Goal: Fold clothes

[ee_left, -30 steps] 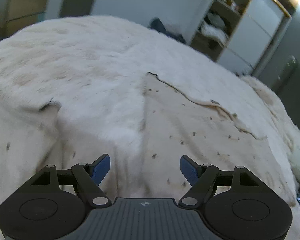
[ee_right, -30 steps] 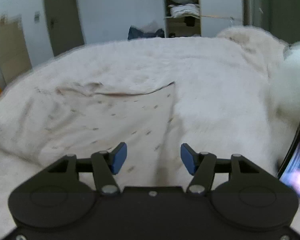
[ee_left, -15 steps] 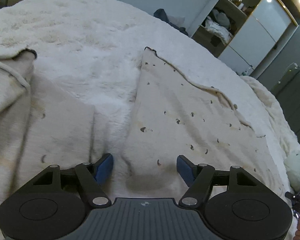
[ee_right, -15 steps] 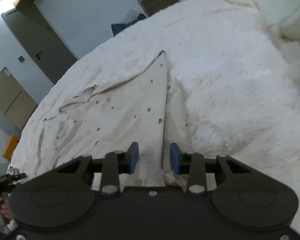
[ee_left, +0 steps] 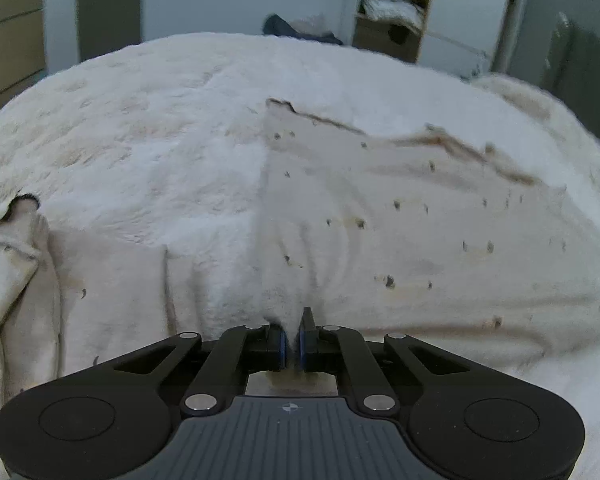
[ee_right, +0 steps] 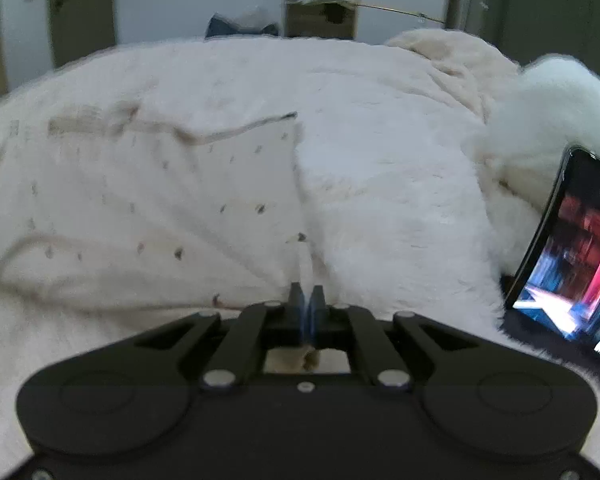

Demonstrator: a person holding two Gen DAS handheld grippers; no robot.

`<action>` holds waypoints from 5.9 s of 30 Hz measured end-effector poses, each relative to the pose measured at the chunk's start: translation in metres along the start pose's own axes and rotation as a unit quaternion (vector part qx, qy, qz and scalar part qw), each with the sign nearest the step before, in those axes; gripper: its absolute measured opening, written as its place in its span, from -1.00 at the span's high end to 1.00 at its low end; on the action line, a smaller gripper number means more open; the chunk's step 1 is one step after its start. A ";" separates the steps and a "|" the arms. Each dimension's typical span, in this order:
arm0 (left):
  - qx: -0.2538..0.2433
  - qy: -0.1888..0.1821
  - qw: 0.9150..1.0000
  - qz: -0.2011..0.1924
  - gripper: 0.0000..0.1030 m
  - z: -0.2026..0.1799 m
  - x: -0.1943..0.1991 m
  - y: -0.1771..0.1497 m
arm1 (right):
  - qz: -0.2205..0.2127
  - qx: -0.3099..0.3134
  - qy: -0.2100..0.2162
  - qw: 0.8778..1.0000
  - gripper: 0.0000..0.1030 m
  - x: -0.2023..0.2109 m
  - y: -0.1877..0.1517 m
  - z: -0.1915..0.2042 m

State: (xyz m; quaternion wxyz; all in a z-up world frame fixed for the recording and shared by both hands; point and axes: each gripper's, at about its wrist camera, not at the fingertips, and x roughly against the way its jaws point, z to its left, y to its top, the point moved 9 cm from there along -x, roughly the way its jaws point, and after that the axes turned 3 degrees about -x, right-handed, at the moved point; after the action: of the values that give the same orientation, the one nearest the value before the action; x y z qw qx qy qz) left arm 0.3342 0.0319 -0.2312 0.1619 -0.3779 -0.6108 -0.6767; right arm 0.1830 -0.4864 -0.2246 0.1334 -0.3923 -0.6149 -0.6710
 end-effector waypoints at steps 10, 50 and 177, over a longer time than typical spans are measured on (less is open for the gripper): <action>-0.272 0.088 0.953 -0.103 0.11 -0.049 0.055 -0.003 | -0.113 0.147 -0.004 0.983 0.09 0.060 0.001 0.023; -0.532 0.119 0.834 -0.083 0.78 -0.080 0.029 -0.081 | -0.103 0.462 -0.173 0.864 0.06 0.054 -0.063 0.045; -0.128 -0.048 0.990 0.023 -0.20 -0.278 -0.121 0.253 | -0.052 -0.270 0.231 0.933 -0.34 -0.012 0.099 0.007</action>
State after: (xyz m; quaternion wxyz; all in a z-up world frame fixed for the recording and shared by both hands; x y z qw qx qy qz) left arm 0.4992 -0.3122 -0.1299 0.0983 -0.4411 -0.5174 -0.7267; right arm 0.2587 -0.5044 -0.1623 0.1258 -0.2154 -0.3823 -0.8897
